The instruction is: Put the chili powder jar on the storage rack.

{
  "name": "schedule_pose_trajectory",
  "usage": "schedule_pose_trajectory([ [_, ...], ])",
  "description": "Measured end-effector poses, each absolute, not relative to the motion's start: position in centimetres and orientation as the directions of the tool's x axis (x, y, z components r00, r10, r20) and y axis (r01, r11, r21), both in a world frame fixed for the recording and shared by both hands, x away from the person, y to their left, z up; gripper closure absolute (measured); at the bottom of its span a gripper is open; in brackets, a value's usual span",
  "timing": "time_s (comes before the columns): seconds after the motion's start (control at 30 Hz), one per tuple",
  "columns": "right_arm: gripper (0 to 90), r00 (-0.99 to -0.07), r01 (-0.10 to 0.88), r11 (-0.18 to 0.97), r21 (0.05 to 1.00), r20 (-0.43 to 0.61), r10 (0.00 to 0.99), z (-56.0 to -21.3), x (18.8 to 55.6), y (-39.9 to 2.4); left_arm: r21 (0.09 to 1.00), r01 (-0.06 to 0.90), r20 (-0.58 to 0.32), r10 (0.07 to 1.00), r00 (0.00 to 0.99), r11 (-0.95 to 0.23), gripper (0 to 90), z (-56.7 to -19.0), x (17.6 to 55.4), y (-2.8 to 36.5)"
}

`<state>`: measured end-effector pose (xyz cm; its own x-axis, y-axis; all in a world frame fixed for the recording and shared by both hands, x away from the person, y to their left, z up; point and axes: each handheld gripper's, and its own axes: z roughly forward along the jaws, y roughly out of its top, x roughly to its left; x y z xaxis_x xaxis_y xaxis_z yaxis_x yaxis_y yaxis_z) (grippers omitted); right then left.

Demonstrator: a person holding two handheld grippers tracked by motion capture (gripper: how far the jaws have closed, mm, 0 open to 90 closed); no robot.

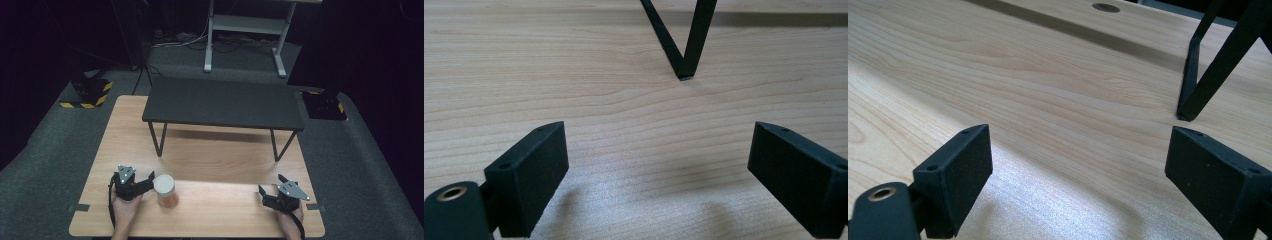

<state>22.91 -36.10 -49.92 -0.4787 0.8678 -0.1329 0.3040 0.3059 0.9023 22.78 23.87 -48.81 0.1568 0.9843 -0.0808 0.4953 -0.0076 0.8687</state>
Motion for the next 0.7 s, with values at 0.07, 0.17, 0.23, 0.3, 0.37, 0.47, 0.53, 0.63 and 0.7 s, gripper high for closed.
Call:
schedule_pose_trajectory([
  [0.07, 10.6, -0.478, 0.304, 0.305, 0.903, -0.133, 0.868, -49.9, 22.9, -36.1, 0.871, 0.491, -0.076, 0.985, 0.152, -0.009, 9.3, -48.8, 22.8, 23.9],
  [0.17, 10.7, -0.481, 0.308, 0.314, 0.898, -0.138, 0.866, -49.8, 23.0, -36.0, 0.876, 0.483, -0.077, 0.985, 0.151, -0.006, 8.3, -48.8, 22.8, 24.2],
  [0.23, 10.6, -0.482, 0.309, 0.321, 0.895, -0.143, 0.864, -49.8, 23.0, -35.9, 0.878, 0.479, -0.083, 0.985, 0.153, -0.001, 8.3, -48.9, 22.8, 24.4],
  [0.3, 10.7, -0.481, 0.310, 0.322, 0.894, -0.144, 0.865, -49.8, 23.0, -35.9, 0.879, 0.476, -0.082, 0.985, 0.152, 0.000, 8.1, -48.9, 22.7, 24.5],
  [0.37, 10.7, -0.478, 0.315, 0.324, 0.892, -0.145, 0.866, -49.7, 23.1, -35.7, 0.881, 0.472, -0.082, 0.985, 0.150, 0.002, 6.6, -48.8, 22.6, 24.6],
  [0.47, 10.7, -0.477, 0.317, 0.327, 0.890, -0.149, 0.866, -49.7, 23.1, -35.6, 0.872, 0.490, -0.089, 0.984, 0.153, 0.003, 6.3, -48.4, 22.8, 24.7],
  [0.53, 10.7, -0.476, 0.320, 0.330, 0.888, -0.150, 0.866, -49.6, 23.1, -35.6, 0.868, 0.497, -0.084, 0.984, 0.157, -0.005, 6.3, -48.2, 22.7, 24.9],
  [0.63, 10.7, -0.477, 0.320, 0.331, 0.888, -0.151, 0.866, -49.6, 23.1, -35.6, 0.863, 0.505, -0.096, 0.981, 0.169, -0.003, 6.3, -47.9, 22.3, 25.7],
  [0.7, 10.7, -0.478, 0.320, 0.331, 0.888, -0.151, 0.865, -49.6, 23.1, -35.6, 0.865, 0.501, -0.089, 0.979, 0.181, -0.013, 6.4, -47.9, 21.8, 26.1],
])
